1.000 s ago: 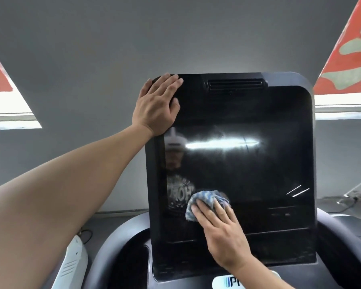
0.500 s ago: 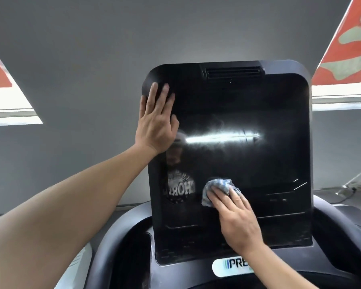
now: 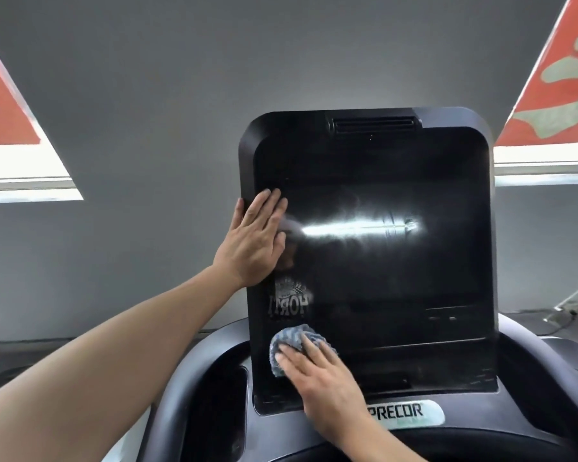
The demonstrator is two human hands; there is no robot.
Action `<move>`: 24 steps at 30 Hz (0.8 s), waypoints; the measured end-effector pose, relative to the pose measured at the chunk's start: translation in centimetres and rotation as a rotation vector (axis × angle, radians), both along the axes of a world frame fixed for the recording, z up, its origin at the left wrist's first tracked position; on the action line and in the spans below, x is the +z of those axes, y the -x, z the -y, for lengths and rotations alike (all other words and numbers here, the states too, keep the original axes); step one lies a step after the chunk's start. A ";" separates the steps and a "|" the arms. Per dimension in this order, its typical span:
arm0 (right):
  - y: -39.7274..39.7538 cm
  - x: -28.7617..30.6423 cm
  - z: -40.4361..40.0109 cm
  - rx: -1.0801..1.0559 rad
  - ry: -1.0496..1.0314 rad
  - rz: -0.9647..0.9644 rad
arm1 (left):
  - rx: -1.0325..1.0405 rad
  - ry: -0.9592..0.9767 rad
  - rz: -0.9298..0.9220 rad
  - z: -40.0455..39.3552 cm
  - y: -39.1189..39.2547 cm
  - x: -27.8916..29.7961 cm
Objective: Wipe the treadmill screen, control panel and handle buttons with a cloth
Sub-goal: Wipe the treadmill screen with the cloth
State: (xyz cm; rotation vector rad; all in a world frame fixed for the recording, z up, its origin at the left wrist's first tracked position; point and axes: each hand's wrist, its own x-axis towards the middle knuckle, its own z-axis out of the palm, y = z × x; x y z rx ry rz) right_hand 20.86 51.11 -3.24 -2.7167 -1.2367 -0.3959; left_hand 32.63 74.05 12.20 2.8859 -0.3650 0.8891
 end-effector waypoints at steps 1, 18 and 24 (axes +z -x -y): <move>-0.7 0.5 0.9 0.015 0.019 0.012 | -0.002 0.002 -0.028 0.1 0.1 0.3; 1.6 -2.1 -0.1 -0.047 -0.152 -0.029 | -0.028 -0.095 -0.236 -1.3 0.9 2.3; 0.5 0.0 -1.4 0.034 -0.167 0.023 | -0.031 -0.129 -0.218 -1.7 0.6 2.0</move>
